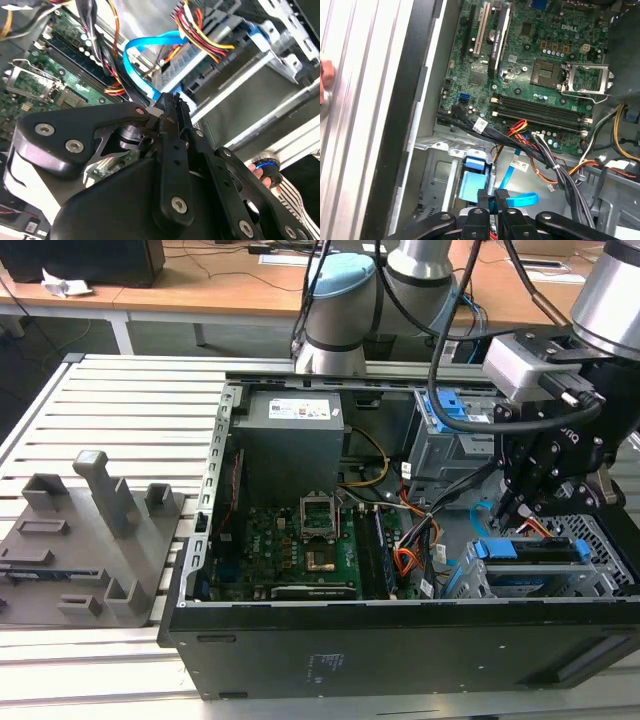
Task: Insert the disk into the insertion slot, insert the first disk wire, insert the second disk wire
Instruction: 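Insert the second disk wire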
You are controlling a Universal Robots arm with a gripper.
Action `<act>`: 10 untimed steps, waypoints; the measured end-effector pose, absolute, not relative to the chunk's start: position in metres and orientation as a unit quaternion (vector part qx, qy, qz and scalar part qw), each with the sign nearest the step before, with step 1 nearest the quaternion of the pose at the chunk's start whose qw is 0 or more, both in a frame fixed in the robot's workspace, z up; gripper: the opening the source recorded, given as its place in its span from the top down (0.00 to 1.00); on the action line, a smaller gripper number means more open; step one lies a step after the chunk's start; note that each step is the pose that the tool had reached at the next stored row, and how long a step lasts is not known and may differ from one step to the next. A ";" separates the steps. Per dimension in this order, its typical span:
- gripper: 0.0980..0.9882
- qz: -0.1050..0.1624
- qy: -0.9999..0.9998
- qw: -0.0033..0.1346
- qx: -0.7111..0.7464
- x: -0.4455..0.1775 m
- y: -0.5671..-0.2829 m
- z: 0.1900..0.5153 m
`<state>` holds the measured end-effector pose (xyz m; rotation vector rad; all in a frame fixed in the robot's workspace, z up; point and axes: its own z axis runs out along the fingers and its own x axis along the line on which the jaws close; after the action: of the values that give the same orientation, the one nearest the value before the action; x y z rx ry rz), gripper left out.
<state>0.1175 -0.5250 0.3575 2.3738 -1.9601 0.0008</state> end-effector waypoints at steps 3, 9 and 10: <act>0.93 0.000 -0.637 0.031 0.771 0.120 -0.531 0.357; 0.93 -0.001 -0.647 0.032 0.762 0.141 -0.533 0.352; 0.93 -0.001 -0.654 0.032 0.756 0.141 -0.533 0.352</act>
<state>0.1409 -0.5331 0.3515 2.3280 -2.0143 -0.0044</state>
